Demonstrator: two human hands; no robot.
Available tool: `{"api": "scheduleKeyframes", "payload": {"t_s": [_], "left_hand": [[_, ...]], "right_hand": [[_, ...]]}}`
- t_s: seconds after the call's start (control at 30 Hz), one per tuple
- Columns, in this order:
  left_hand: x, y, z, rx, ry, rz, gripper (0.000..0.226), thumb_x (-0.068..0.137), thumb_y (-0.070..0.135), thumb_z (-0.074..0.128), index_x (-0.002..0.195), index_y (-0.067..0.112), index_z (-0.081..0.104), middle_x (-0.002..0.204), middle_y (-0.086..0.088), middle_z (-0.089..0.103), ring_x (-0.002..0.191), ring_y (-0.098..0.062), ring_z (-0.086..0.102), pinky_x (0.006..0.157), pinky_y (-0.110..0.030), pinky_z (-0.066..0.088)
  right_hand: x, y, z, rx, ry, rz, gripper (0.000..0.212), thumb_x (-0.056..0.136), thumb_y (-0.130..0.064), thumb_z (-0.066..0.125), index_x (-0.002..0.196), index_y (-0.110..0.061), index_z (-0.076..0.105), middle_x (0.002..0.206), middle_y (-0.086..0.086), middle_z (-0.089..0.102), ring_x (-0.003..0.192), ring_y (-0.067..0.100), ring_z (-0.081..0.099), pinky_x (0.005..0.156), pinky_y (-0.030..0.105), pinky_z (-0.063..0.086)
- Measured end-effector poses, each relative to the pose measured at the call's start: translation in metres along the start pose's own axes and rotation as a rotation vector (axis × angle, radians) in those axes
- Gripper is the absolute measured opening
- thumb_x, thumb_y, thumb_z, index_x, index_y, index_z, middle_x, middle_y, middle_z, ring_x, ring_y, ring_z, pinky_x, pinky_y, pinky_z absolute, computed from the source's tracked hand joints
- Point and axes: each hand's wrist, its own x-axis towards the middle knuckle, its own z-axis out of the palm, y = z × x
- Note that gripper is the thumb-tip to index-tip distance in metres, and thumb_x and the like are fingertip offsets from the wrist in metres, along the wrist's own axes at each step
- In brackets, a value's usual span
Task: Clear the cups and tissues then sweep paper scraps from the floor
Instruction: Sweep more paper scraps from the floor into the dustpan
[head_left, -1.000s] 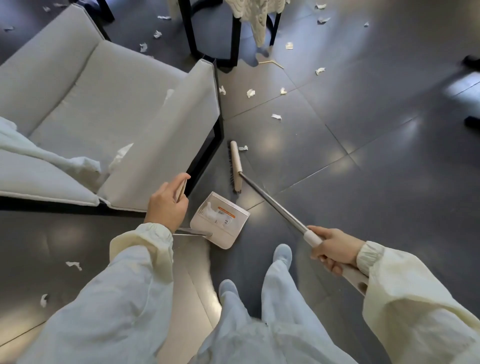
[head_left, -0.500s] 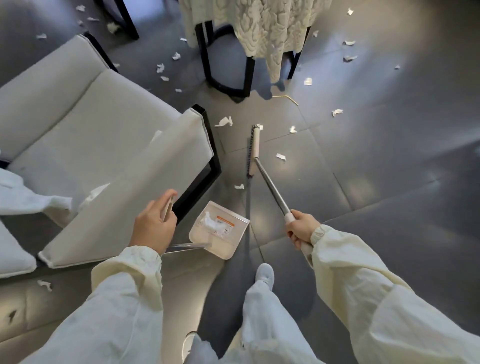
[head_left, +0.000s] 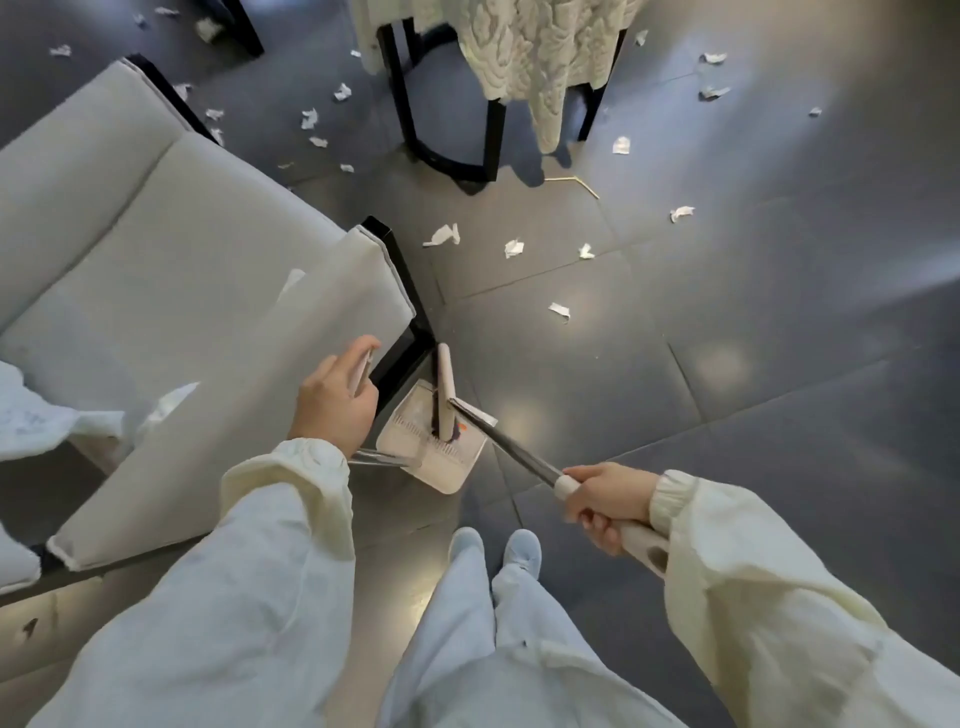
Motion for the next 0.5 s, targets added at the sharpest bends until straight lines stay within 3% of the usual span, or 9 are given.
{"api": "scheduleKeyframes", "payload": {"t_s": [0.17, 0.3, 0.4, 0.5], "left_hand": [[0.011, 0.007, -0.004, -0.023, -0.022, 0.014, 0.044, 0.081, -0.001, 0.052, 0.113, 0.027, 0.062, 0.086, -0.01, 0.061, 0.07, -0.03, 0.054, 0.071, -0.027, 0.04], [0.029, 0.034, 0.004, -0.043, -0.056, 0.073, 0.044, 0.083, -0.001, 0.052, 0.117, 0.025, 0.061, 0.092, -0.011, 0.062, 0.08, -0.032, 0.058, 0.077, -0.033, 0.047], [0.048, 0.06, 0.015, -0.041, -0.081, 0.141, 0.043, 0.084, -0.001, 0.053, 0.119, 0.024, 0.061, 0.096, -0.011, 0.062, 0.084, -0.032, 0.059, 0.081, -0.035, 0.047], [0.069, 0.088, 0.032, -0.012, -0.092, 0.199, 0.041, 0.086, 0.001, 0.055, 0.119, 0.025, 0.06, 0.097, -0.013, 0.063, 0.085, -0.032, 0.059, 0.081, -0.037, 0.048]], "right_hand": [[-0.041, 0.004, -0.019, 0.096, 0.04, -0.033, 0.051, 0.089, 0.006, 0.042, 0.138, -0.009, 0.037, 0.038, -0.001, 0.036, 0.029, 0.007, 0.031, 0.034, 0.011, 0.028], [-0.05, -0.003, -0.043, 0.091, 0.155, -0.119, 0.049, 0.088, 0.006, 0.042, 0.135, -0.009, 0.04, 0.046, 0.002, 0.037, 0.029, 0.008, 0.032, 0.033, 0.013, 0.029], [-0.042, -0.007, -0.072, -0.07, 0.31, -0.208, 0.046, 0.085, 0.006, 0.042, 0.13, -0.005, 0.043, 0.053, 0.009, 0.042, 0.031, 0.015, 0.037, 0.032, 0.018, 0.033], [-0.024, -0.015, -0.11, -0.255, 0.469, -0.227, 0.03, 0.085, -0.005, 0.041, 0.113, -0.012, 0.05, 0.06, 0.01, 0.053, 0.044, 0.025, 0.049, 0.037, 0.023, 0.042]]}}
